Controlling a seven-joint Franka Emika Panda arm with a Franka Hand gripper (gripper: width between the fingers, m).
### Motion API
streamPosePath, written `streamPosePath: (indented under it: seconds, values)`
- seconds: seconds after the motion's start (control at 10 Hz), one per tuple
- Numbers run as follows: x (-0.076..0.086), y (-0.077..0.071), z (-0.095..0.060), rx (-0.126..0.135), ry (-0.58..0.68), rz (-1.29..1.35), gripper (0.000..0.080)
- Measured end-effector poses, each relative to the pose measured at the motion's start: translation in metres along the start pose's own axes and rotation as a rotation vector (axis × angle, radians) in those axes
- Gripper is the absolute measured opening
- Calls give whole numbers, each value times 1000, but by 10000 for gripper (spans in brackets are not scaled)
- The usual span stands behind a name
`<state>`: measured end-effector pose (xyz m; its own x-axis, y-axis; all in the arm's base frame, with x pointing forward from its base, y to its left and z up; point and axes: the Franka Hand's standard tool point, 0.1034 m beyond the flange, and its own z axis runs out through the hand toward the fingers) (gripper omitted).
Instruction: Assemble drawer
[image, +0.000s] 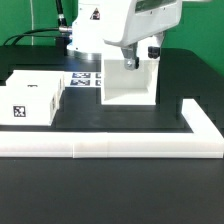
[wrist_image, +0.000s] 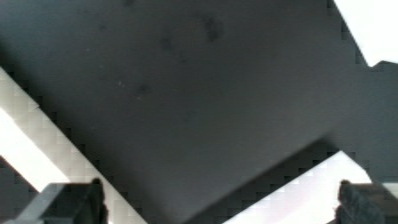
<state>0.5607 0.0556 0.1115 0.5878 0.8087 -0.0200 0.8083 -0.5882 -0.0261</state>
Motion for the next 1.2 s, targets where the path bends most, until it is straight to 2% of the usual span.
streamPosePath:
  seconds: [0.7,0.8,0.9,1.0,1.1,1.2]
  values:
    - [0,0,0,0,0,0,651]
    - [0,-1,-1,-10,15,40,651]
    - [-10,-13,-9,-45,48,140,651]
    - [-21,-32,-17,-63,63,230,651]
    - [-26,-47,-21,-63,62,314,651]
    - [-30,-54,-22,-59,63,329,651]
